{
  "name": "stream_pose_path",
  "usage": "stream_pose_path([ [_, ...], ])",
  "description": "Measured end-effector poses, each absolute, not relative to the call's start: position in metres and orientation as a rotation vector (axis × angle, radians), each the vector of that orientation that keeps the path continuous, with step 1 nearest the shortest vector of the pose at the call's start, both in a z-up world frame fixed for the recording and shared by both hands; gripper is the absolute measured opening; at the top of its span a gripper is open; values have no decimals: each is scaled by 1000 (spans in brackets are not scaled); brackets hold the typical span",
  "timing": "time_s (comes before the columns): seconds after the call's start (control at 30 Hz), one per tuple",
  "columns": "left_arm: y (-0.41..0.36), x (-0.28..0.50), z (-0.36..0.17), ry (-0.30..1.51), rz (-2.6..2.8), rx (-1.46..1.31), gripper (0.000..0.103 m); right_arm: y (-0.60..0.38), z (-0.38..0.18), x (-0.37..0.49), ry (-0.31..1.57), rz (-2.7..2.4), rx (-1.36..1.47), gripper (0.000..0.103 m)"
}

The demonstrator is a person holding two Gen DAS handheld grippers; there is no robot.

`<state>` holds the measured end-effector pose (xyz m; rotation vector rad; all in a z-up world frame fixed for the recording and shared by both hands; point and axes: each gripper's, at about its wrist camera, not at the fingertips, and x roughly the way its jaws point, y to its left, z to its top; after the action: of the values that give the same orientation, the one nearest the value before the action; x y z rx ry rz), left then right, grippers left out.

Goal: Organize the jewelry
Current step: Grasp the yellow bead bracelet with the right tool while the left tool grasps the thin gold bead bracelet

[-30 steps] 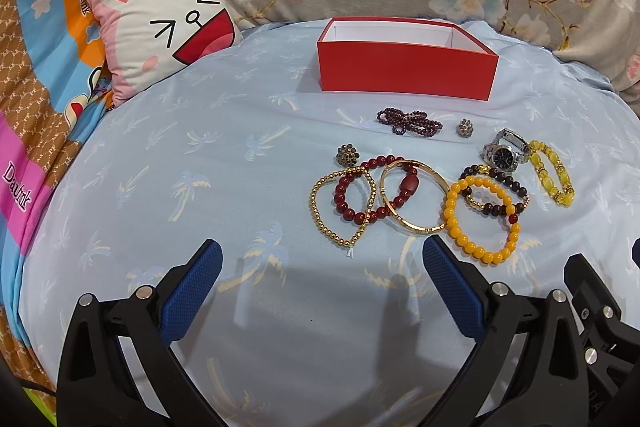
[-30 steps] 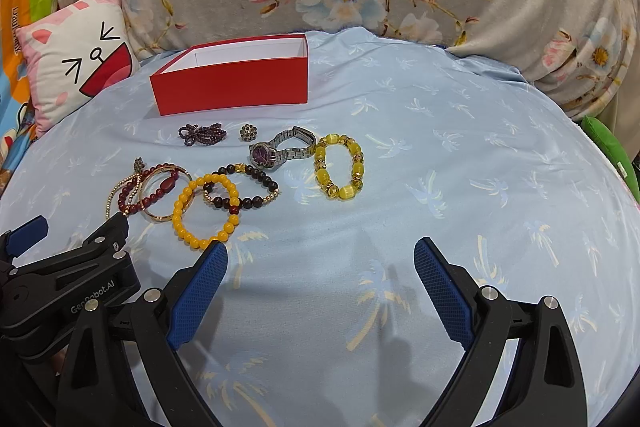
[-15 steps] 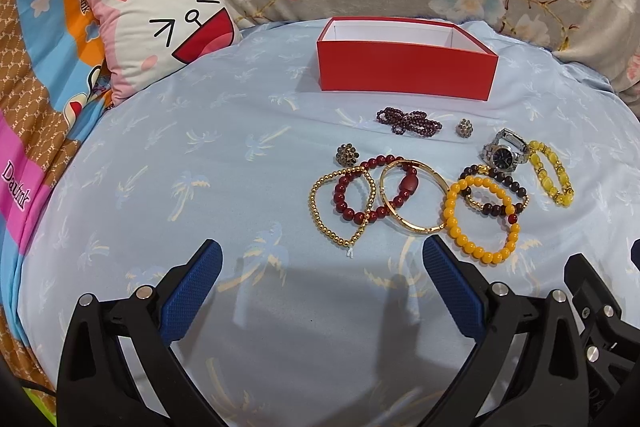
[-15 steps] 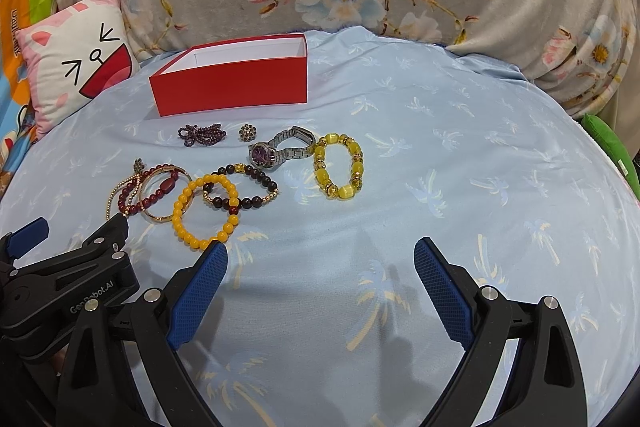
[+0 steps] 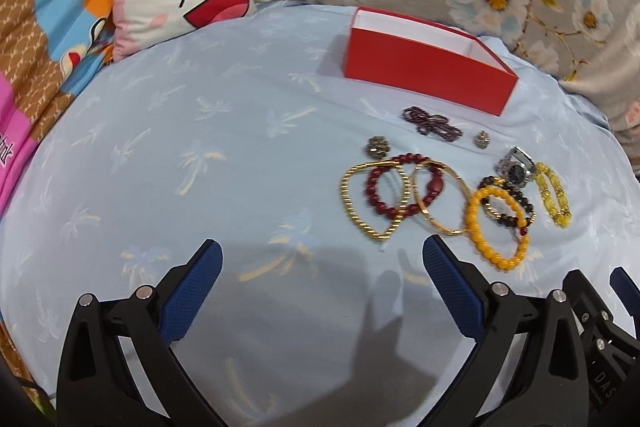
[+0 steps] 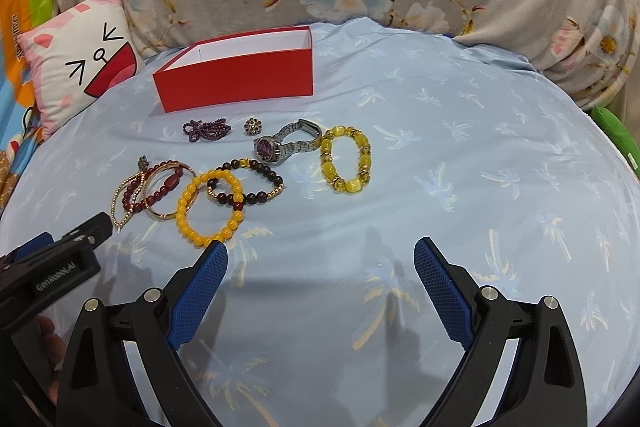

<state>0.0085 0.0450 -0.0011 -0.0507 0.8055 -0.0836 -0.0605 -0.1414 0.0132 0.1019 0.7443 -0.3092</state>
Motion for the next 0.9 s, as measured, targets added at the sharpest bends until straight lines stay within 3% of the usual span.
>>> stream_pose_path([
  [0.27,42,24,-1,826,-102,13,95,-156,11,-56,778,-301,153,90],
  [0.5,31,48,-1,843,-128,31,84,-193,20,-50,776,-364,206,90],
  [0.63,33,53,-1,844,-131,12,84,-212,23,-34,779,-365,236,89],
  [0.9,43,57,-1,844,-124,-8,84,-220,20,7,815,-349,234,64],
])
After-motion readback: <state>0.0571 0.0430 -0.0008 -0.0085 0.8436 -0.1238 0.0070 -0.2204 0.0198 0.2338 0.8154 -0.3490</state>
